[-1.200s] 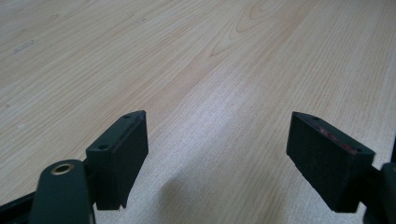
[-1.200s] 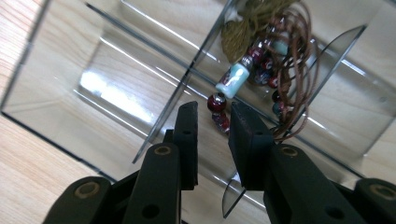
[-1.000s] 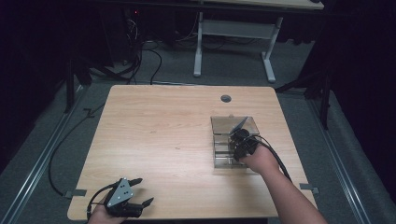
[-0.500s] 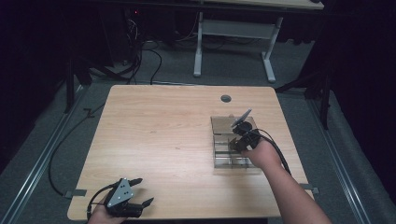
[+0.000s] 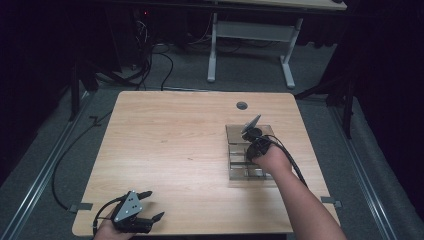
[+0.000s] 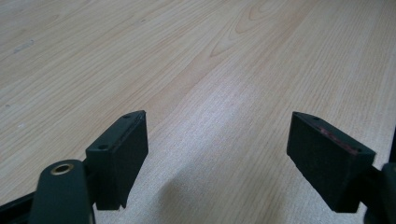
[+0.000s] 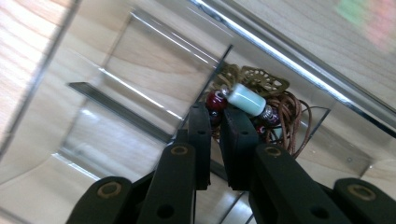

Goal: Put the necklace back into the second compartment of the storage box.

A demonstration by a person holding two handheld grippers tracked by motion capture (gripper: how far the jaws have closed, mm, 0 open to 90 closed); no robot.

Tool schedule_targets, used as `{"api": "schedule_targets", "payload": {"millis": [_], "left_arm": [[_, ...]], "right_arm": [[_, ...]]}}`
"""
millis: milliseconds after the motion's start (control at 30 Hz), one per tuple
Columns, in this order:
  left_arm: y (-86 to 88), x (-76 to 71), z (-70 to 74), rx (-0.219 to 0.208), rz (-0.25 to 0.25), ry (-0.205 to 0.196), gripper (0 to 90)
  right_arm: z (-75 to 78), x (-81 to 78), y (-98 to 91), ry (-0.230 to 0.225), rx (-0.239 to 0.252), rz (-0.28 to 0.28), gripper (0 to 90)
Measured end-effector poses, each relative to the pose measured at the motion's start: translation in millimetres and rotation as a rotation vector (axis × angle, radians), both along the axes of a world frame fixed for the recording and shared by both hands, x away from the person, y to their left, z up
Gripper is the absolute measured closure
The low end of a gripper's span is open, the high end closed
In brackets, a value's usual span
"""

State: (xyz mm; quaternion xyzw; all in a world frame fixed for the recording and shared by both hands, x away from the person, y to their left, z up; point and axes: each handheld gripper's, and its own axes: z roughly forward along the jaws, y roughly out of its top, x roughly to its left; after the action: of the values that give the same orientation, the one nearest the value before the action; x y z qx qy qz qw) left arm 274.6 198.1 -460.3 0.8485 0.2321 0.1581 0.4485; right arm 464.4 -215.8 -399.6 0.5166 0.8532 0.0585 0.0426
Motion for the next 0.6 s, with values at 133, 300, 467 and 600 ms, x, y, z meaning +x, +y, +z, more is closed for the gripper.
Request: {"api": "schedule_targets", "payload": {"millis": [133, 300, 467, 600], "left_arm": [[0.0, 0.0, 0.0, 0.0, 0.0, 0.001, 21.1], [-0.4, 0.1, 0.1, 0.004, -0.001, 0.005, 21.1], [-0.4, 0.1, 0.1, 0.006, 0.0, 0.003, 21.2], [-0.2, 0.1, 0.1, 0.004, 0.0, 0.002, 21.1]], "right_arm": [[-5.1, 0.6, -3.3, 0.009, 0.0, -0.003, 78.1], [0.7, -2.3, -8.7, -0.005, 0.031, -0.017, 75.7], [12.2, -7.2, -10.0, -0.023, 0.055, -0.023, 74.7], [22.1, -12.9, -12.0, -0.024, 0.073, -0.026, 74.6]]}}
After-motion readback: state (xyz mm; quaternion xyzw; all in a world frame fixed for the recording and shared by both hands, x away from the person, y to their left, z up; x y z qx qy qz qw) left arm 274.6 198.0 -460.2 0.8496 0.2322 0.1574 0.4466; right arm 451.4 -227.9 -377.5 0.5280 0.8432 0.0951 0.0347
